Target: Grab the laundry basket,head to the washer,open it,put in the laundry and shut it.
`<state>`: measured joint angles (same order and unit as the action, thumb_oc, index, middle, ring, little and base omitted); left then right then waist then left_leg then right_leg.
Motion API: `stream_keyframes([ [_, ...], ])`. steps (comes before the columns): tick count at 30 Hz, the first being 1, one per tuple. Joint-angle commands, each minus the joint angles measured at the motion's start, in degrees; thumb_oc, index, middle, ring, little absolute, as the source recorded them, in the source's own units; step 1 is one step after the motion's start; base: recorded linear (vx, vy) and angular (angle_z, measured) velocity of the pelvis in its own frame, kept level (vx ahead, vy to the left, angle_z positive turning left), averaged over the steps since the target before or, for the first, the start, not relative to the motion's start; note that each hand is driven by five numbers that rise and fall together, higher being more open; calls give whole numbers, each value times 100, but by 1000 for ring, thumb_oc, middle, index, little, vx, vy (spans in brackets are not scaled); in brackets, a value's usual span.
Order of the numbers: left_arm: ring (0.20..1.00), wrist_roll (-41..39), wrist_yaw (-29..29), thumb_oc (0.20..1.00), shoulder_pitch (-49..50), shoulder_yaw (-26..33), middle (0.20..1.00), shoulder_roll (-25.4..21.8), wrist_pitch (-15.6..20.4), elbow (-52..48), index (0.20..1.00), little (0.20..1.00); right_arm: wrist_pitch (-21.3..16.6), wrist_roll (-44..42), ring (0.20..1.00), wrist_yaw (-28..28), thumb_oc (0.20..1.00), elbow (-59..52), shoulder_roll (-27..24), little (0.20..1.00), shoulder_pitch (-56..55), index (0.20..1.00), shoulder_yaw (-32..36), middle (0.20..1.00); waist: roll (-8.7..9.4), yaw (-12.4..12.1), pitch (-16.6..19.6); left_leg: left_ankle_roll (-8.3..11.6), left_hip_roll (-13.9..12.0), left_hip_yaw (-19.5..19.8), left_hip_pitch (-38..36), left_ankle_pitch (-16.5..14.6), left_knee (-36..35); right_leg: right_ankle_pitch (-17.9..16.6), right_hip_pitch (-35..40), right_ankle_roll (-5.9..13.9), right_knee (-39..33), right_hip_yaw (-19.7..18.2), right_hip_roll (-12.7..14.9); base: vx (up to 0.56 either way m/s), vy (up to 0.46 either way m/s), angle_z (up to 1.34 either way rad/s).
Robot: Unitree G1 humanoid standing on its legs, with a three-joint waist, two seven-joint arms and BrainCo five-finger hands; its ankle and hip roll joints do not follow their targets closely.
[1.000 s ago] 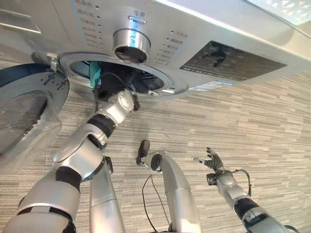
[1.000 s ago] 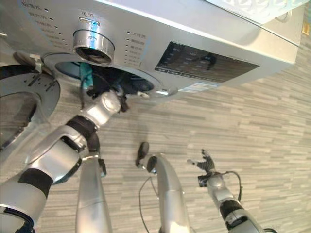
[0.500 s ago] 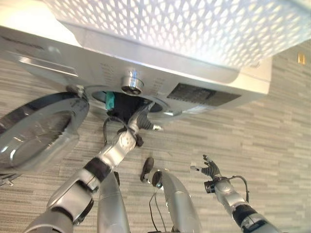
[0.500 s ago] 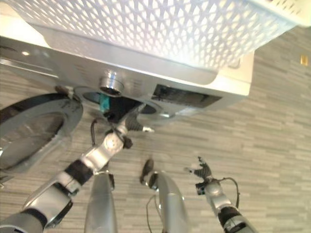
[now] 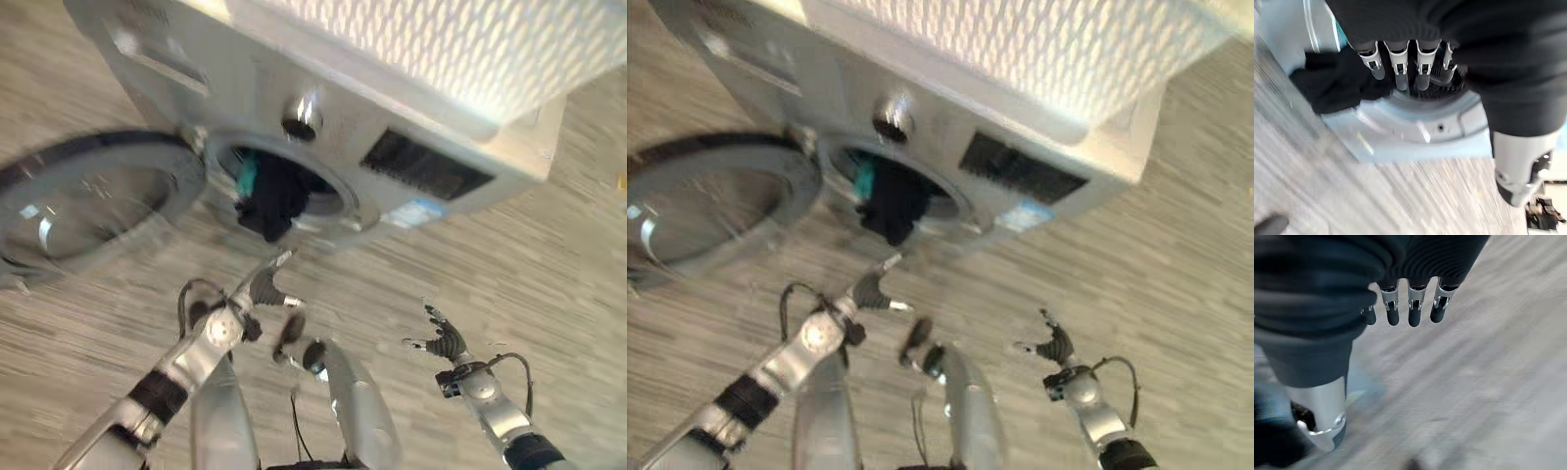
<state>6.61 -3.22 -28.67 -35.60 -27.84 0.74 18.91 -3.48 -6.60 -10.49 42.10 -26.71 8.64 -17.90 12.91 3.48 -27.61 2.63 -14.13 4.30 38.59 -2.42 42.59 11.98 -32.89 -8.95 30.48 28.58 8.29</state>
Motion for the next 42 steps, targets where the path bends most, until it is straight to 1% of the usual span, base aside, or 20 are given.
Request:
stream_keyframes([
  [1, 1000, -152, 122, 1000, 156, -249, 1000, 429, 355, -922, 1000, 1000, -45, -90, 1000, -304, 1000, 432, -18, 1000, 340, 1000, 19, 1000, -797, 47, 194, -210, -146, -698, -881, -793, -1479, -19, -100, 679, -284, -367, 346, -110, 354, 61],
  [3, 1000, -140, 145, 1000, 81, -281, 1000, 404, 377, -950, 1000, 1000, 15, -82, 1000, -405, 1000, 682, 10, 1000, 622, 1000, 14, 1000, -926, 37, 124, -196, 119, -845, -609, -868, -1306, -144, -289, 709, -153, -396, 612, -124, 300, 69],
  [5, 1000, -149, 167, 1000, 120, -224, 1000, 316, 418, -1016, 1000, 1000, 44, -35, 1000, -463, 1000, 950, 54, 1000, 897, 1000, 18, 1000, -1045, 15, 187, -210, 320, -920, -429, -950, -1343, -253, -453, 781, -86, -418, 818, -74, 286, 60],
  [6, 1000, -229, 190, 1000, 235, -165, 1000, 170, 447, -1183, 1000, 1000, 67, -49, 1000, -549, 1000, 1251, 98, 1000, 1358, 1000, -36, 1000, -1152, -80, 206, -272, 496, -959, -252, -1013, -1330, -428, -589, 875, -97, -447, 1013, -65, 248, 21],
  [7, 1000, -231, 192, 1000, 236, -158, 1000, 164, 444, -1189, 1000, 1000, 63, -51, 1000, -549, 1000, 1261, 102, 1000, 1368, 1000, -41, 1000, -1148, -75, 209, -276, 500, -961, -244, -1014, -1327, -430, -599, 877, -94, -451, 1017, -78, 231, 7],
  [9, 1000, -288, 211, 1000, 401, -106, 1000, 59, 483, -1260, 1000, 1000, 92, 12, 1000, -623, 1000, 1415, 75, 1000, 1696, 1000, -91, 1000, -1251, -205, 175, -348, 680, -994, -75, -1056, -1276, -533, -684, 935, -100, -466, 1151, -71, 132, 4],
  [12, 1000, -164, 197, 1000, 501, -64, 1000, -21, 469, -1281, 1000, 1000, 130, 80, 1000, -734, 1000, 1710, 48, 1000, 2119, 1000, -125, 1000, -1333, -330, 164, -393, 850, -962, 214, -1018, -1192, -575, -812, 955, -97, -456, 1268, -69, 67, 13],
  [15, 1000, -133, 126, 1000, 520, -49, 1000, -36, 503, -1399, 1000, 1000, 188, 115, 1000, -941, 1000, 2270, -68, 1000, 2958, 1000, -169, 1000, -1477, -544, 136, -441, 1070, -917, 536, -922, -1201, -637, -988, 1014, -73, -400, 1440, -53, 29, 23],
  [16, 1000, -134, 127, 1000, 504, -38, 1000, -38, 497, -1409, 1000, 1000, 174, 110, 1000, -939, 1000, 2313, -70, 1000, 3009, 1000, -177, 1000, -1482, -535, 132, -446, 1076, -913, 566, -920, -1191, -639, -1015, 1016, -62, -399, 1448, -55, 23, 19],
  [18, 1000, -269, 100, 1000, 481, -142, 1000, -26, 566, -1533, 1000, 1000, 232, 83, 1000, -1063, 1000, 2702, -269, 1000, 3512, 1000, -189, 1000, -1602, -746, 65, -462, 1202, -826, 834, -817, -1187, -610, -1175, 1040, 23, -314, 1585, -49, -34, 14],
  [22, 1000, -433, 101, 1000, 465, -183, 1000, -4, 606, -1665, 1000, 1000, 232, 44, 1000, -1160, 1000, 2987, -421, 1000, 3756, 1000, -101, 1000, -1729, -848, 59, -465, 1319, -756, 1064, -719, -1228, -572, -1337, 1070, 131, -211, 1729, -14, -19, 27],
  [23, 1000, -530, 105, 1000, 498, -212, 1000, 7, 625, -1759, 1000, 1000, 264, -2, 1000, -1224, 1000, 3160, -577, 1000, 3873, 1000, -12, 1000, -1816, -942, 53, -449, 1397, -691, 1181, -628, -1290, -555, -1428, 1095, 196, -156, 1826, 2, -9, 14],
  [24, 1000, -532, 106, 1000, 494, -213, 1000, 10, 622, -1762, 1000, 1000, 260, -3, 1000, -1221, 1000, 3167, -581, 1000, 3878, 1000, -13, 1000, -1821, -936, 61, -450, 1404, -684, 1195, -623, -1291, -552, -1439, 1096, 203, -150, 1835, -8, -13, 25],
  [25, 1000, -658, 83, 1000, 553, -232, 1000, 2, 656, -1885, 1000, 1000, 299, -92, 1000, -1308, 1000, 3331, -750, 1000, 4084, 1000, 59, 1000, -1913, -1048, 62, -443, 1493, -613, 1321, -528, -1401, -520, -1565, 1115, 295, -84, 1935, -10, -11, 44],
  [28, 1000, -767, -5, 1000, 543, -234, 1000, 8, 633, -1907, 1000, 1000, 415, -194, 1000, -1413, 1000, 3668, -1018, 1000, 4334, 1000, 140, 1000, -2032, -1201, 43, -446, 1633, -516, 1626, -402, -1452, -434, -1802, 1110, 484, 3, 2153, -12, -28, 47],
  [32, 1000, -801, -69, 1000, 513, -215, 1000, -14, 600, -1949, 1000, 1000, 522, -262, 1000, -1469, 1000, 3931, -1216, 1000, 4447, 1000, 225, 1000, -2091, -1256, 71, -427, 1683, -469, 1819, -326, -1471, -355, -1979, 1100, 649, 29, 2251, 6, -5, 26],
  [33, 1000, -833, -85, 1000, 526, -204, 1000, -12, 577, -1957, 1000, 1000, 653, -265, 1000, -1432, 1000, 4253, -1240, 1000, 4439, 1000, 289, 1000, -2129, -1288, 89, -429, 1699, -460, 1946, -312, -1454, -299, -2071, 1080, 751, 64, 2300, 14, 2, 7],
  [39, 1000, -1000, -186, 1000, 623, -83, 1000, -27, 571, -1996, 1000, 1000, 683, -677, 1000, -1323, 1000, 4493, -1409, 1000, 4491, 1000, 492, 1000, -2095, -1343, 176, -442, 1679, -457, 2362, -370, -1179, -186, -2481, 1042, 1063, 27, 2365, 17, -11, 6],
  [40, 1000, -1082, -223, 1000, 599, -70, 1000, -71, 556, -2042, 1000, 1000, 714, -871, 1000, -1321, 1000, 4638, -1766, 1000, 4682, 1000, 515, 1000, -2080, -1340, 211, -426, 1634, -437, 2623, -412, -925, -85, -2739, 985, 1271, -61, 2382, 31, -30, 0],
  [42, 1000, -1115, -223, 1000, 602, -46, 1000, -75, 544, -2087, 1000, 1000, 740, -890, 1000, -1312, 1000, 4762, -1945, 1000, 4741, 1000, 510, 1000, -2084, -1353, 241, -410, 1601, -457, 2729, -448, -832, -45, -2868, 976, 1359, -93, 2405, 33, -5, 1],
])
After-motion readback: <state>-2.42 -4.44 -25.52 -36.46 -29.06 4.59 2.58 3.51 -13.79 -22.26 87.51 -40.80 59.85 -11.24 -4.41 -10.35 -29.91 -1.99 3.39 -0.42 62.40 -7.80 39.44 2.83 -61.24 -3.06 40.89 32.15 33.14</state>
